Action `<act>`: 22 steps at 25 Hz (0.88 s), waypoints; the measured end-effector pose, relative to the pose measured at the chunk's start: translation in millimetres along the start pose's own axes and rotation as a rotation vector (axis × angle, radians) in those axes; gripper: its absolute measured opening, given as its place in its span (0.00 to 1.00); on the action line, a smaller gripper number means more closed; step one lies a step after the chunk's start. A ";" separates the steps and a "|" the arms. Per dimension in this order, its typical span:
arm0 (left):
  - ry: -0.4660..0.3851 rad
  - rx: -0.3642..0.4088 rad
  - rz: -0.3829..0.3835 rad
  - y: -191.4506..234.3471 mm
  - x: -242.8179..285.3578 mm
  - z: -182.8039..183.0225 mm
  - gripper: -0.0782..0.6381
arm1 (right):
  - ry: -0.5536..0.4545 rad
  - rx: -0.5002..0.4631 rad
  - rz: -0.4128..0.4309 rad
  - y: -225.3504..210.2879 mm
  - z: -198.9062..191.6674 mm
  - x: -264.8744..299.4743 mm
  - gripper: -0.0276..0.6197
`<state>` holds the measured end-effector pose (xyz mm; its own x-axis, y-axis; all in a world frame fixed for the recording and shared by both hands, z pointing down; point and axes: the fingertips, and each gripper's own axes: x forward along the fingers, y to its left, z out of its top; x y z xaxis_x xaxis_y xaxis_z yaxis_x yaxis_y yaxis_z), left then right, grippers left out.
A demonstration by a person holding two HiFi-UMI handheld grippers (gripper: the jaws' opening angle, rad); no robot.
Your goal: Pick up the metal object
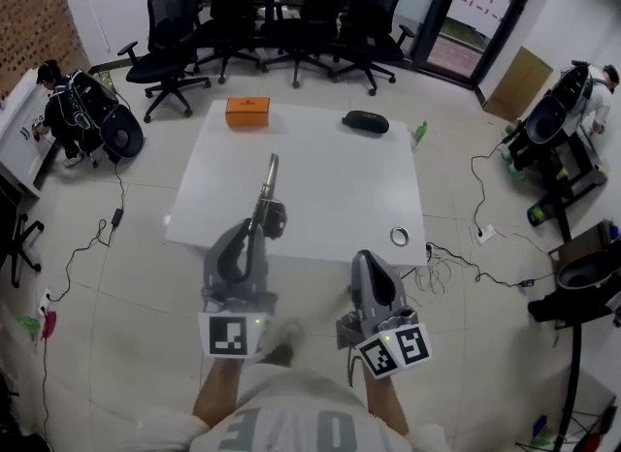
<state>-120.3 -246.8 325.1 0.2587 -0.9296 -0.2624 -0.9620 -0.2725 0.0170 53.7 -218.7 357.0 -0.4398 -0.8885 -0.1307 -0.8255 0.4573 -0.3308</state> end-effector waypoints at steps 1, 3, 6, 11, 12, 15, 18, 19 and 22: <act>-0.008 0.004 0.007 -2.4 -13.5 7.6 0.14 | -0.008 0.003 0.003 6.7 0.5 -14.3 0.06; -0.023 0.016 0.008 -12.0 -45.4 21.7 0.14 | -0.021 0.016 -0.001 19.3 -2.0 -49.9 0.06; -0.036 0.044 -0.003 -33.8 -97.8 35.9 0.14 | -0.037 0.035 -0.016 36.0 -9.5 -110.7 0.06; -0.048 0.049 -0.002 -62.8 -186.6 55.8 0.14 | -0.050 0.056 -0.009 72.0 -18.6 -194.8 0.06; -0.048 0.048 -0.002 -66.9 -203.1 60.6 0.14 | -0.054 0.051 -0.001 81.9 -17.1 -208.0 0.06; -0.061 0.050 0.000 -77.0 -248.7 78.5 0.14 | -0.069 0.039 0.016 110.5 -11.5 -244.0 0.06; -0.075 0.046 0.002 -84.7 -286.9 93.7 0.14 | -0.066 0.038 0.018 134.7 -13.1 -272.5 0.06; -0.074 0.040 0.001 -86.7 -297.7 97.5 0.14 | -0.058 0.039 0.020 143.0 -15.5 -279.2 0.06; -0.071 0.034 -0.020 -91.3 -323.1 106.4 0.14 | -0.045 0.040 0.031 168.7 -21.8 -292.1 0.06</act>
<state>-125.4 104.8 305.7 0.2724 -0.9038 -0.3301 -0.9594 -0.2812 -0.0217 35.2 118.8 359.8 -0.4482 -0.8750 -0.1830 -0.7964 0.4838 -0.3628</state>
